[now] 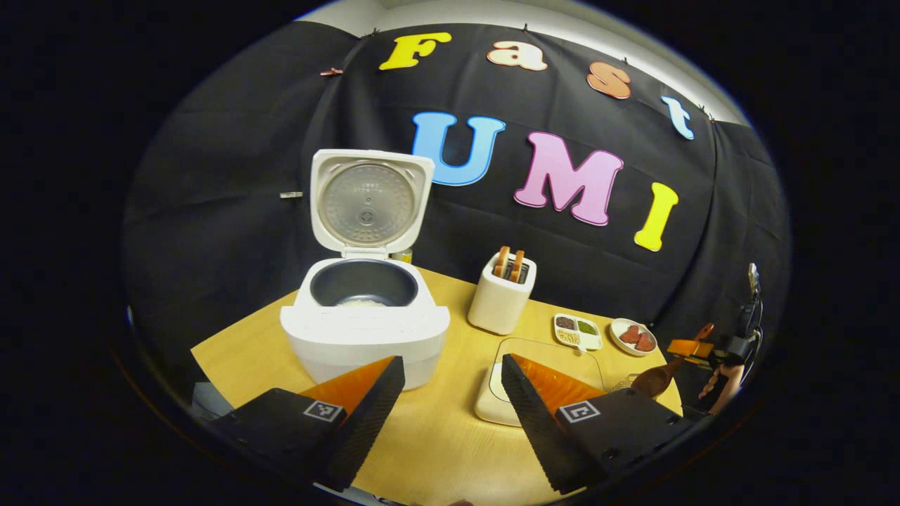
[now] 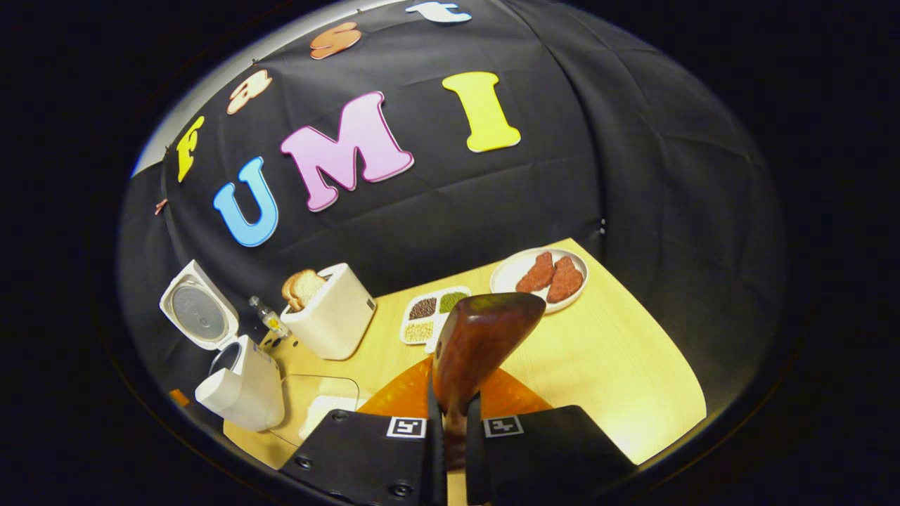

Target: Close the left gripper, press the button to open the rice cooker; take a wooden spoon from the chopstick holder with the right hand, scoop a spoonful of rice and pour it into the rice cooker, then put the wooden spoon back into the chopstick holder.

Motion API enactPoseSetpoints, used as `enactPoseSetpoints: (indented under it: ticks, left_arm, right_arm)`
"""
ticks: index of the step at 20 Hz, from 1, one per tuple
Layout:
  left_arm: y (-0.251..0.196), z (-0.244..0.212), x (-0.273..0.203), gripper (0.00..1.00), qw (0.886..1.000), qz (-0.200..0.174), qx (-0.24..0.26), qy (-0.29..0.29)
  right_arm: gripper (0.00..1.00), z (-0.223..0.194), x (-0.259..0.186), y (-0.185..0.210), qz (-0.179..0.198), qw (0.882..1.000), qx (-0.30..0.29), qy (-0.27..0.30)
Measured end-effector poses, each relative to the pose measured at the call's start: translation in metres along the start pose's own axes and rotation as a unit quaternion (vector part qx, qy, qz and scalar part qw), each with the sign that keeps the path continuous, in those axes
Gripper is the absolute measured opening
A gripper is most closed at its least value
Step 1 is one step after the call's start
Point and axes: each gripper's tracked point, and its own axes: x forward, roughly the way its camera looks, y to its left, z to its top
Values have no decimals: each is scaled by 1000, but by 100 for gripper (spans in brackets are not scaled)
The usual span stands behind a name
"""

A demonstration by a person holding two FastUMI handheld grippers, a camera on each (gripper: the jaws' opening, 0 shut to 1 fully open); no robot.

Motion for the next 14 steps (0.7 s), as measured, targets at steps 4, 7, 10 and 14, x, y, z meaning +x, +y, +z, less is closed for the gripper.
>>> enactPoseSetpoints:
  ticks: [4,7,10,14]
  left_arm:
    - [21,-12,-11,96,999,35,-10,15]
    - [33,-8,-18,96,998,54,-21,11]
    - [43,7,-20,96,997,66,-28,-1]
    - [58,41,-18,96,997,74,-12,-23]
  right_arm:
    - [15,-28,13,-6,-6,1000,3,26]
    - [16,-37,21,-10,-15,999,3,35]
    - [14,-41,27,-15,-23,999,2,33]
    - [28,-36,25,-20,-43,999,-1,27]
